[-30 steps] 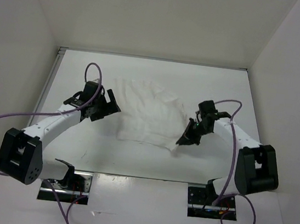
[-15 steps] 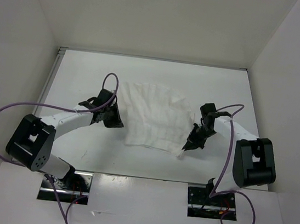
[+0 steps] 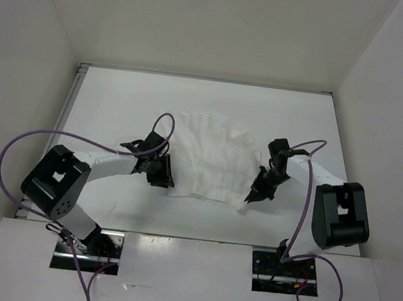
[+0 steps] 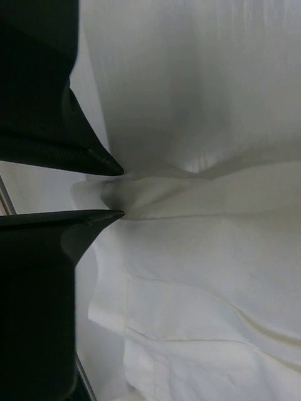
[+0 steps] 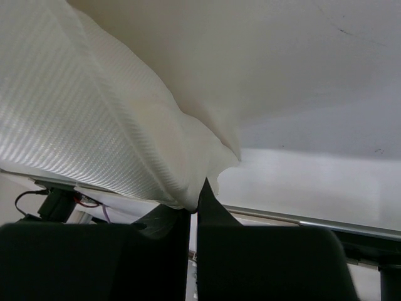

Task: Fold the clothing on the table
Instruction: Flatten the skirt out

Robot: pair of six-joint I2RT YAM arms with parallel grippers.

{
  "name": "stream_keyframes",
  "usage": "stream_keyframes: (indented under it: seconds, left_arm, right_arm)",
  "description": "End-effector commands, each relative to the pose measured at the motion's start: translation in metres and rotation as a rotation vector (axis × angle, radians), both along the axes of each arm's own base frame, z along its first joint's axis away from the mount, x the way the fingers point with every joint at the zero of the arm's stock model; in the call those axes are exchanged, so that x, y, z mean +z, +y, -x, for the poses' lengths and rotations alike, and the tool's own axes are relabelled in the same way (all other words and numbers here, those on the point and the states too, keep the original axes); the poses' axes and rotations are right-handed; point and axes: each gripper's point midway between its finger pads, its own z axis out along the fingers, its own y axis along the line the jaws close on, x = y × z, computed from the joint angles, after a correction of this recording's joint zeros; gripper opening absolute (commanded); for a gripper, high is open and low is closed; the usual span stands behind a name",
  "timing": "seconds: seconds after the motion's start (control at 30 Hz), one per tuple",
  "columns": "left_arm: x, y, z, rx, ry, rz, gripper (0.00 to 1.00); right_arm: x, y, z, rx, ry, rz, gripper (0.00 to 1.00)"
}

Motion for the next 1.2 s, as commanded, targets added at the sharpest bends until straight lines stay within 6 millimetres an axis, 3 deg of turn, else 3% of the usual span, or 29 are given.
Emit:
stream_keyframes:
  seconds: [0.0, 0.17, 0.33, 0.4, 0.43, 0.47, 0.5, 0.53, 0.63, 0.73, 0.8, 0.83, 0.93, 1.1, 1.13, 1.17]
  left_arm:
    - [-0.010, -0.014, 0.013, -0.045, 0.041, 0.016, 0.36]
    - [-0.022, -0.029, 0.024, -0.108, 0.051, -0.024, 0.38]
    - [-0.046, -0.030, 0.031, -0.113, 0.097, -0.108, 0.42]
    - [-0.061, -0.034, 0.039, -0.126, 0.125, -0.125, 0.31]
    - [-0.063, -0.037, 0.039, -0.135, 0.124, -0.136, 0.21]
    - [-0.064, -0.039, 0.037, -0.135, 0.124, -0.136, 0.00]
    - [-0.065, -0.035, 0.037, -0.129, 0.123, -0.154, 0.00]
    - [-0.060, -0.036, 0.031, -0.122, 0.105, -0.159, 0.00]
    - [-0.020, -0.025, 0.005, -0.067, -0.014, -0.196, 0.00]
    - [0.032, 0.013, -0.031, 0.075, -0.134, -0.253, 0.00]
    - [0.053, 0.052, -0.042, 0.180, -0.156, -0.344, 0.00]
    - [0.063, 0.062, -0.042, 0.202, -0.152, -0.377, 0.00]
    - [0.062, 0.088, -0.041, 0.275, -0.142, -0.487, 0.00]
    - [0.035, 0.084, -0.038, 0.241, -0.074, -0.527, 0.00]
    - [0.032, 0.083, -0.036, 0.235, -0.060, -0.525, 0.04]
    - [0.032, 0.078, -0.035, 0.234, -0.062, -0.519, 0.17]
  right_arm:
    - [0.005, 0.000, -0.013, 0.012, -0.038, 0.005, 0.00]
    - [0.007, 0.000, -0.016, 0.012, -0.047, 0.003, 0.00]
    - [0.007, 0.000, -0.016, 0.012, -0.047, 0.003, 0.00]
    - [0.007, 0.000, -0.016, 0.012, -0.047, 0.003, 0.00]
    - [0.008, 0.002, -0.015, 0.013, -0.046, -0.006, 0.00]
    - [0.010, 0.002, -0.019, 0.013, -0.058, -0.008, 0.00]
    - [0.016, 0.004, -0.020, 0.014, -0.066, -0.019, 0.00]
    - [0.022, 0.005, -0.028, 0.014, -0.092, -0.024, 0.00]
    - [0.047, 0.003, -0.052, 0.000, -0.179, -0.036, 0.00]
    - [0.056, -0.012, -0.072, -0.041, -0.221, -0.033, 0.00]
    - [0.056, -0.019, -0.081, -0.060, -0.236, -0.030, 0.00]
    - [0.053, -0.019, -0.081, -0.060, -0.223, -0.029, 0.00]
    - [0.049, -0.015, -0.089, -0.056, -0.234, -0.054, 0.00]
    - [0.022, -0.014, -0.073, -0.064, -0.155, -0.058, 0.00]
    - [0.014, -0.016, -0.069, -0.066, -0.130, -0.044, 0.00]
    - [0.006, -0.020, -0.062, -0.069, -0.103, -0.021, 0.00]
